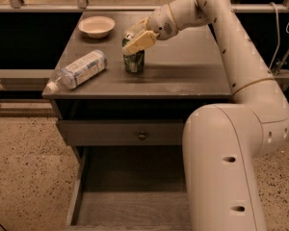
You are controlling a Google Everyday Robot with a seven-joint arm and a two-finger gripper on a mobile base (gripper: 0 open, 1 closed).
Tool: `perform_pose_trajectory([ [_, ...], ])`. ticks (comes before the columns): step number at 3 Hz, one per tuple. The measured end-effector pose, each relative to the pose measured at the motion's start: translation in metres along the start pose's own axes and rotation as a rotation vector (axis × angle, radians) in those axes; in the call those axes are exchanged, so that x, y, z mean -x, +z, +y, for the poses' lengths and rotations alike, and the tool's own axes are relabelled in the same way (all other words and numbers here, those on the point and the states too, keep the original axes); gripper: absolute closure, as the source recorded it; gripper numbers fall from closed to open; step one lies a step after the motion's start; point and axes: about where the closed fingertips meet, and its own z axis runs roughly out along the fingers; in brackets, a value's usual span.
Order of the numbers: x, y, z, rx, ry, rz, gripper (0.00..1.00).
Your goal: Pick green can from middle drawer and place on counter
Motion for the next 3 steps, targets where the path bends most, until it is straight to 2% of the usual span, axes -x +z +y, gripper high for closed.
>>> perform_pose_trajectory([
  [1,0.007,0.002,0.000,0.006,-0.044,-0.012,0.00],
  [2,0.026,-0.040,0.003,-0.078,-0.175,-0.042,0.00],
  [3,0.051,-0.123,0.025,-0.237,-0.375,0.049,0.00],
])
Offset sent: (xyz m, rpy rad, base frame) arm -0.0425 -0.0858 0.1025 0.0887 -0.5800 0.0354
